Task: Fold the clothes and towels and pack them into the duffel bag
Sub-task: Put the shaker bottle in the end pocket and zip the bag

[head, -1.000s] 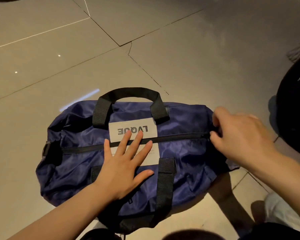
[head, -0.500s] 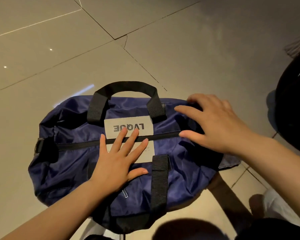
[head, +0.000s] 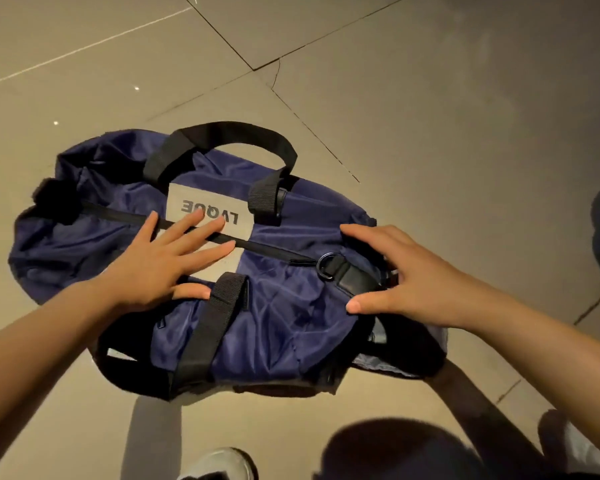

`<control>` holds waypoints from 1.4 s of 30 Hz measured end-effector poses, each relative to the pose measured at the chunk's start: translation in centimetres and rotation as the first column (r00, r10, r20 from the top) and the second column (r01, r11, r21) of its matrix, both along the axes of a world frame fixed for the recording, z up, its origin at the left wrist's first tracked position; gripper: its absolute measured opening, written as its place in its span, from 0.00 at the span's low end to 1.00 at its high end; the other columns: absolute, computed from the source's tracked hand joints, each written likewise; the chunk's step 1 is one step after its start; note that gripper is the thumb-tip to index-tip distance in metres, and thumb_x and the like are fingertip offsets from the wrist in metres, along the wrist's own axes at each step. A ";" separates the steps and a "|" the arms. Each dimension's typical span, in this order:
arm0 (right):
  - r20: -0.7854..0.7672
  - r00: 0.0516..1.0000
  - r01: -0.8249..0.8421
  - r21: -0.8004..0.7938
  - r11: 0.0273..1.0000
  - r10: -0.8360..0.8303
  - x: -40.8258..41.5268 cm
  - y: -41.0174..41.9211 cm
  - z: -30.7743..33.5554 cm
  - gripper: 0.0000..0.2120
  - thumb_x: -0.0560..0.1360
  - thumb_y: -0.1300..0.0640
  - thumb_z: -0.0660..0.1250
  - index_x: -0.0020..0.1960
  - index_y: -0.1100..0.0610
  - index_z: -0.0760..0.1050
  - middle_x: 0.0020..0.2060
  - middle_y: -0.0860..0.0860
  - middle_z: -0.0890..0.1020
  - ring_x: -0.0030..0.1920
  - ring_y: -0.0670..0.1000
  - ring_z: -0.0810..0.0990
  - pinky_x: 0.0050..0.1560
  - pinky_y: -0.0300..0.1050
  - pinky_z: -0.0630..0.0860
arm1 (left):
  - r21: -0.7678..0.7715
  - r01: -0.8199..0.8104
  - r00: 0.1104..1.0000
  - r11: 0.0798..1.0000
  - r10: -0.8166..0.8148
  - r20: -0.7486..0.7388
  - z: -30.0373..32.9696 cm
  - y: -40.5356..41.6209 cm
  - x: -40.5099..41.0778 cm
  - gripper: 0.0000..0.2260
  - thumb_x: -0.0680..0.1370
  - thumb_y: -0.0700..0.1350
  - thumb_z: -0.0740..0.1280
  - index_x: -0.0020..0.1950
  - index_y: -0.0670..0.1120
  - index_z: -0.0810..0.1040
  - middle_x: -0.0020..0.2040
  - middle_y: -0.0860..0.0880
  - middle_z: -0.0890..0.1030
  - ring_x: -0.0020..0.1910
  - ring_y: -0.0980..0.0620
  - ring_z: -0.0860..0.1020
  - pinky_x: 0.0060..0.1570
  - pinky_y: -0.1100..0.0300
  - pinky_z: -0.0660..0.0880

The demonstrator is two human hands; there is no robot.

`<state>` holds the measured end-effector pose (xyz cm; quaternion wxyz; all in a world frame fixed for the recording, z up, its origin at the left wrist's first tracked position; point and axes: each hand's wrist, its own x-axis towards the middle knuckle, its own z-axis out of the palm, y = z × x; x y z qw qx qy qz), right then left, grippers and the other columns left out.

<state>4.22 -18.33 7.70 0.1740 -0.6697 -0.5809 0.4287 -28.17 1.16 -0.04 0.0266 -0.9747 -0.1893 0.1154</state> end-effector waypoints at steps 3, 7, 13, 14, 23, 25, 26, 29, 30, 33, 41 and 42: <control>-0.092 0.995 -0.050 -0.003 0.999 0.049 -1.2 0.5 -0.4 0.38 0.69 0.49 0.75 0.69 0.31 0.55 0.68 0.37 0.62 0.63 0.38 0.68 0.58 0.27 0.65 | 0.011 -0.046 0.998 0.999 0.047 -0.029 1.3 1.6 -1.8 0.32 0.76 0.72 0.40 0.78 0.63 0.48 0.79 0.58 0.44 0.78 0.51 0.42 0.60 0.25 0.58; -0.204 0.978 0.047 0.032 0.998 -0.039 -1.3 0.5 -0.8 0.28 0.73 0.55 0.71 0.68 0.37 0.66 0.65 0.38 0.68 0.52 0.40 0.76 0.54 0.33 0.74 | -0.075 -0.250 0.962 0.965 0.257 0.096 4.5 -0.4 -1.2 0.22 0.79 0.60 0.59 0.73 0.58 0.66 0.77 0.52 0.62 0.76 0.44 0.59 0.62 0.25 0.59; -0.289 0.927 0.285 0.135 0.949 -0.238 -0.2 0.8 -1.8 0.14 0.77 0.60 0.66 0.54 0.40 0.74 0.57 0.41 0.73 0.53 0.40 0.76 0.52 0.32 0.74 | -0.501 -0.249 0.697 0.829 0.513 0.502 8.3 -10.7 7.1 0.16 0.80 0.52 0.61 0.66 0.51 0.76 0.67 0.54 0.74 0.66 0.57 0.70 0.65 0.64 0.65; -0.286 0.910 0.347 0.129 0.929 -0.300 0.1 0.9 -2.0 0.11 0.78 0.58 0.65 0.52 0.41 0.72 0.55 0.41 0.74 0.50 0.42 0.77 0.48 0.33 0.75 | -0.479 -0.210 0.724 0.852 0.465 0.510 8.0 -12.1 8.9 0.19 0.79 0.56 0.60 0.67 0.50 0.75 0.67 0.52 0.74 0.67 0.54 0.70 0.66 0.62 0.65; 0.344 0.937 0.219 -0.451 0.865 -0.058 4.7 -1.1 -8.9 0.32 0.72 0.47 0.71 0.70 0.54 0.62 0.64 0.56 0.73 0.59 0.58 0.75 0.57 0.52 0.73 | -0.203 -0.206 0.861 0.957 0.276 0.428 4.6 -14.1 13.8 0.24 0.73 0.37 0.55 0.69 0.47 0.71 0.63 0.39 0.77 0.62 0.40 0.74 0.54 0.46 0.77; 0.310 0.946 0.239 -0.467 0.852 -0.095 4.8 -1.9 -9.4 0.25 0.73 0.49 0.71 0.65 0.54 0.65 0.59 0.55 0.75 0.52 0.56 0.76 0.46 0.46 0.74 | -0.255 -0.255 0.827 0.933 0.347 0.442 5.6 -13.8 12.9 0.25 0.73 0.37 0.53 0.68 0.46 0.74 0.62 0.41 0.78 0.60 0.44 0.74 0.50 0.51 0.78; 0.224 0.952 0.297 -0.493 0.818 -0.210 4.7 -2.1 -9.3 0.19 0.74 0.53 0.72 0.59 0.56 0.68 0.55 0.56 0.76 0.47 0.55 0.77 0.39 0.44 0.73 | -0.285 -0.286 0.796 0.915 0.392 0.460 5.9 -13.8 12.6 0.25 0.73 0.37 0.54 0.67 0.48 0.75 0.63 0.43 0.78 0.60 0.45 0.74 0.51 0.53 0.77; -0.061 0.820 0.408 -0.637 0.654 -0.570 4.9 -2.0 -8.4 0.09 0.73 0.67 0.71 0.51 0.65 0.73 0.45 0.60 0.80 0.38 0.55 0.78 0.30 0.37 0.74 | -0.583 -0.330 0.572 0.743 0.648 0.502 6.6 -13.7 12.2 0.28 0.72 0.30 0.57 0.65 0.56 0.74 0.62 0.58 0.77 0.63 0.60 0.73 0.62 0.65 0.71; -0.110 0.779 0.401 -0.670 0.625 -0.617 5.3 -1.9 -8.0 0.10 0.73 0.68 0.70 0.53 0.67 0.73 0.43 0.60 0.81 0.38 0.57 0.79 0.32 0.39 0.76 | -0.680 -0.331 0.463 0.654 0.741 0.487 6.9 -13.6 12.3 0.30 0.72 0.28 0.56 0.62 0.58 0.75 0.60 0.62 0.77 0.63 0.64 0.72 0.63 0.68 0.68; -0.256 0.678 0.338 -0.724 0.602 -0.689 5.6 -1.1 -5.8 0.07 0.75 0.68 0.66 0.53 0.66 0.73 0.35 0.58 0.82 0.31 0.54 0.82 0.34 0.46 0.79 | -0.839 -0.300 0.267 0.453 0.885 0.383 7.7 -13.5 12.2 0.30 0.73 0.24 0.56 0.53 0.59 0.77 0.56 0.62 0.79 0.63 0.62 0.74 0.65 0.65 0.68; -0.426 0.456 0.332 -0.733 0.594 -0.781 1.3 2.3 -1.5 0.10 0.80 0.65 0.60 0.61 0.64 0.70 0.45 0.59 0.81 0.32 0.54 0.83 0.27 0.49 0.80 | -0.900 -0.331 0.184 0.284 0.955 0.234 7.7 -14.9 13.4 0.28 0.75 0.25 0.56 0.49 0.57 0.81 0.60 0.63 0.76 0.62 0.70 0.71 0.61 0.75 0.64; -0.440 0.430 0.320 -0.742 0.589 -0.789 0.6 2.7 -1.4 0.13 0.80 0.65 0.60 0.64 0.64 0.69 0.49 0.61 0.81 0.30 0.54 0.83 0.26 0.49 0.80 | -0.880 -0.361 0.206 0.310 0.946 0.249 7.8 -15.0 13.6 0.26 0.75 0.26 0.57 0.53 0.57 0.80 0.60 0.63 0.76 0.62 0.71 0.70 0.60 0.77 0.64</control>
